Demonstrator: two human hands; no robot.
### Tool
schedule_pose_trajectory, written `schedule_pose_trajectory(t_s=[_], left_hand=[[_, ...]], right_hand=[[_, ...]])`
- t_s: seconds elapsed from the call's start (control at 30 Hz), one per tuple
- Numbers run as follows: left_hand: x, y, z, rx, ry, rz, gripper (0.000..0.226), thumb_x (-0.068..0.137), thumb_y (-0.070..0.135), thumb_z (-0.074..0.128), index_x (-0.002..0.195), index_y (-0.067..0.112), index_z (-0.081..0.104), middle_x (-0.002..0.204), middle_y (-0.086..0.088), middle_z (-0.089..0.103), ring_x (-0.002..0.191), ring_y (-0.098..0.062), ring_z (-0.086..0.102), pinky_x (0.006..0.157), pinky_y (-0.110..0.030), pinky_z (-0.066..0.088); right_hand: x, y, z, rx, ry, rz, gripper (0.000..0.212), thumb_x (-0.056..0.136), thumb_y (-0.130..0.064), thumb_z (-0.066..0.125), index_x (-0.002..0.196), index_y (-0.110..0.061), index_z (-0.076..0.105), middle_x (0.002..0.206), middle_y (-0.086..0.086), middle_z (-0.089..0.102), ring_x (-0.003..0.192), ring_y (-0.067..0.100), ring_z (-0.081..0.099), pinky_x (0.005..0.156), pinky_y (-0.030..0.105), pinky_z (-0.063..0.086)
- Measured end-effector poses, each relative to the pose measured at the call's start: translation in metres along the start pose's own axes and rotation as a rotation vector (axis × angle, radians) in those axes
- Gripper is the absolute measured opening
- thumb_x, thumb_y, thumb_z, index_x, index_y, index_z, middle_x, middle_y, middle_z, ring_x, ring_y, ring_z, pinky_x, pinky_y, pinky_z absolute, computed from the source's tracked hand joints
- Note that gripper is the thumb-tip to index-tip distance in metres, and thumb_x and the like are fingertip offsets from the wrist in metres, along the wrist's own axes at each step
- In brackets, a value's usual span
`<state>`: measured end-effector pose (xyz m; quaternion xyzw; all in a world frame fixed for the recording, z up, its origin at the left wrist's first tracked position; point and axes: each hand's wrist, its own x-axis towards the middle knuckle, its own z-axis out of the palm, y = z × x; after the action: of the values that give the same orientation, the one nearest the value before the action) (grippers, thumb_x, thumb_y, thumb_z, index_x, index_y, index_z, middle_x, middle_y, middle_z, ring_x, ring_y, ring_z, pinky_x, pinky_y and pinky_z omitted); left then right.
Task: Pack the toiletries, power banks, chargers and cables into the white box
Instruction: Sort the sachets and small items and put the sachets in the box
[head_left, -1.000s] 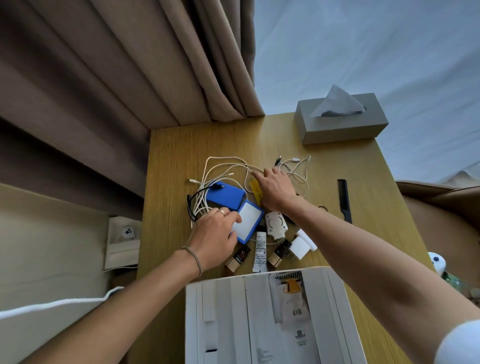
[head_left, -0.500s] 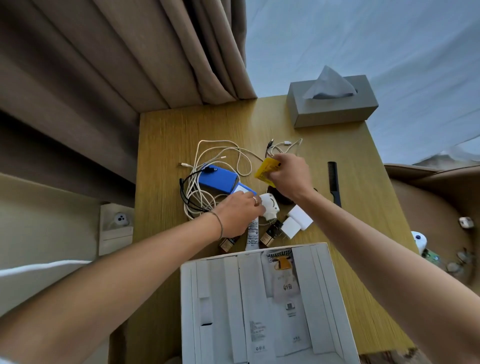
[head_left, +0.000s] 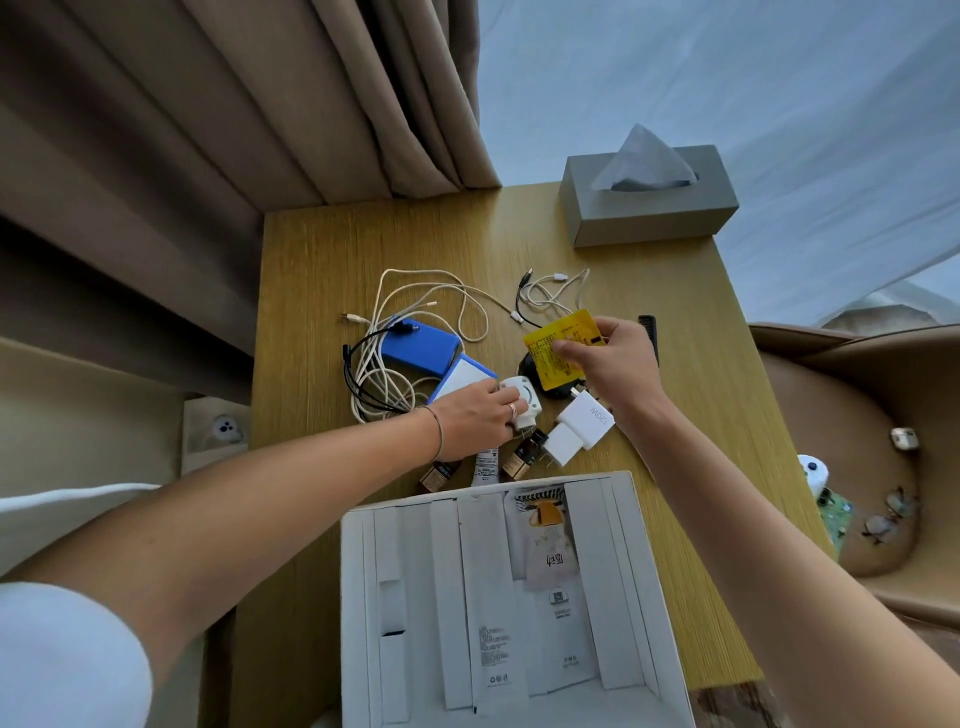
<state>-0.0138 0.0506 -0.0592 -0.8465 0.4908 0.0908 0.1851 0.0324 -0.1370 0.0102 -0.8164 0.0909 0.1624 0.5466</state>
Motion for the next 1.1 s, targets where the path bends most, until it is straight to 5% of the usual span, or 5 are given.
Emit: schedule_pose_trajectory(t_s=[0.2, 0.4, 0.57, 0.83, 1.1], left_hand=[[-0.005, -0.001, -0.008, 0.035, 0.012, 0.005, 0.022, 0.096, 0.013, 0.054, 0.116, 0.014, 0.063, 0.112, -0.009, 0.063, 0.102, -0.026, 0.053, 0.084, -0.038, 0.045], [-0.026, -0.009, -0.025, -0.021, -0.040, -0.129, 0.009, 0.090, 0.010, 0.056, 0.097, 0.014, 0.061, 0.086, -0.006, 0.066, 0.080, -0.025, 0.057, 0.079, -0.037, 0.042], [-0.046, -0.013, -0.039, -0.173, 0.017, -0.423, 0.020, 0.091, 0.012, 0.057, 0.111, 0.015, 0.056, 0.084, -0.004, 0.067, 0.073, -0.023, 0.058, 0.065, -0.032, 0.034], [-0.077, 0.015, -0.064, -0.495, 0.247, -0.809, 0.030, 0.088, 0.029, 0.068, 0.107, 0.018, 0.048, 0.070, 0.001, 0.061, 0.055, -0.021, 0.054, 0.051, -0.035, 0.049], [-0.090, 0.070, -0.076, -0.713, 0.452, -1.049, 0.020, 0.096, 0.027, 0.061, 0.109, 0.015, 0.052, 0.091, -0.007, 0.068, 0.073, -0.027, 0.063, 0.059, -0.042, 0.054]], right_hand=[[-0.010, 0.001, -0.006, 0.096, -0.023, 0.049, 0.007, 0.085, -0.010, 0.078, 0.085, -0.012, 0.071, 0.074, 0.000, 0.074, 0.060, 0.005, 0.071, 0.047, 0.017, 0.049], [-0.027, -0.003, -0.013, 0.127, -0.083, 0.051, 0.031, 0.077, 0.004, 0.080, 0.095, -0.012, 0.061, 0.089, 0.007, 0.069, 0.083, 0.023, 0.072, 0.072, 0.039, 0.063], [-0.046, -0.008, -0.017, 0.139, -0.177, 0.000, 0.056, 0.072, 0.011, 0.079, 0.113, -0.026, 0.068, 0.118, 0.010, 0.065, 0.101, 0.026, 0.069, 0.082, 0.040, 0.062], [-0.077, -0.012, -0.024, 0.145, -0.231, -0.022, 0.013, 0.086, -0.004, 0.075, 0.089, -0.017, 0.073, 0.091, 0.006, 0.073, 0.083, 0.020, 0.070, 0.074, 0.032, 0.057], [-0.105, -0.001, -0.036, -0.056, -0.456, -0.074, 0.018, 0.085, -0.002, 0.076, 0.085, -0.019, 0.068, 0.085, -0.001, 0.077, 0.080, 0.016, 0.073, 0.067, 0.029, 0.057]])
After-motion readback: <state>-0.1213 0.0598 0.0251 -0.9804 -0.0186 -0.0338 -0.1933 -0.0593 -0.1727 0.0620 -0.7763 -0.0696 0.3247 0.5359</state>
